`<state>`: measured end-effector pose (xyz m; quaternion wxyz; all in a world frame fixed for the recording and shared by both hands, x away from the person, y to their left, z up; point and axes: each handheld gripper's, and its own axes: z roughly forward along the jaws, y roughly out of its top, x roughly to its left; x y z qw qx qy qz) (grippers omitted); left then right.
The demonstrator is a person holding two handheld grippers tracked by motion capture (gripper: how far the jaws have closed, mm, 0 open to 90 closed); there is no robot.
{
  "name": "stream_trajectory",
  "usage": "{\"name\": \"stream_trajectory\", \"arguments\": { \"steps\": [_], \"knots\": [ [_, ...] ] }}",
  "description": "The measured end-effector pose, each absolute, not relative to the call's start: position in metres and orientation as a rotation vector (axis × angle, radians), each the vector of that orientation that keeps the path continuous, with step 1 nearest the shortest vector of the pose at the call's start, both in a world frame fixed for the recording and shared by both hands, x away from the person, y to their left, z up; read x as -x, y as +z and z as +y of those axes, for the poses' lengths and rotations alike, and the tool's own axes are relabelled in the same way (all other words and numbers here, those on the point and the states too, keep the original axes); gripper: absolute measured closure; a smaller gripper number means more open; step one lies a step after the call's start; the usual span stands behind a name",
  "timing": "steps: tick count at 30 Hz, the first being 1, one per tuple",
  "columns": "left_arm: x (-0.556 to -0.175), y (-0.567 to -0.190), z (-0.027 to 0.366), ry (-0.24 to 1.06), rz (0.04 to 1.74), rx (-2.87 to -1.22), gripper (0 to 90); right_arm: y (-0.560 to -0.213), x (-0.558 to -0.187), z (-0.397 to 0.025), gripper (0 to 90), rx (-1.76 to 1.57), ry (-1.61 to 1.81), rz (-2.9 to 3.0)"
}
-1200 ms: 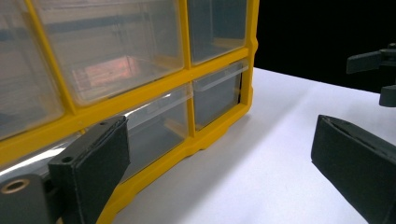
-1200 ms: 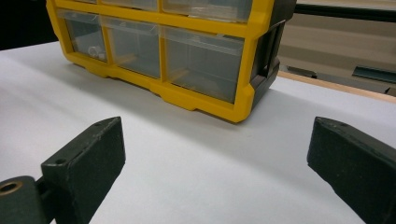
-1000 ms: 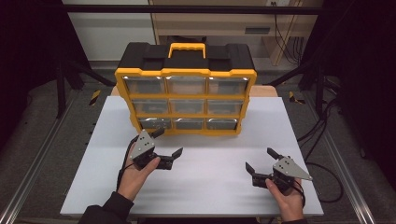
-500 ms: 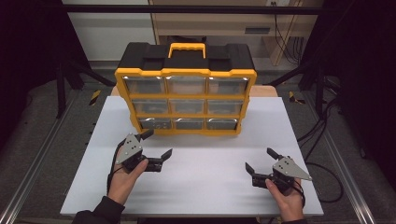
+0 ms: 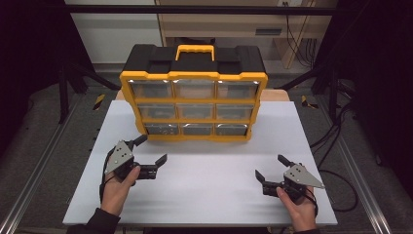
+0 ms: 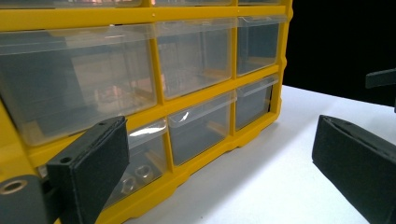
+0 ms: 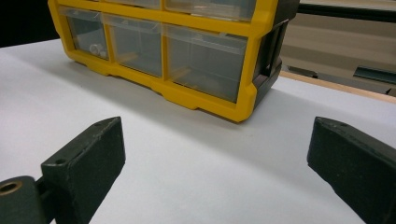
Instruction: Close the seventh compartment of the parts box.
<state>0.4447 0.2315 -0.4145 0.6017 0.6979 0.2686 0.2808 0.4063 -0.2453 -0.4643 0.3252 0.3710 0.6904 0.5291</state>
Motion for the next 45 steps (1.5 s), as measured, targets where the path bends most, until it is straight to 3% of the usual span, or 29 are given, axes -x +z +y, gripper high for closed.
{"name": "stream_trajectory", "arguments": {
  "steps": [45],
  "knots": [
    [-0.433, -0.461, 0.263, 0.673, 0.66, -1.543, 2.9, -0.462, -0.41, -0.255, 4.8, -0.977, 1.44, 1.751]
  ]
}}
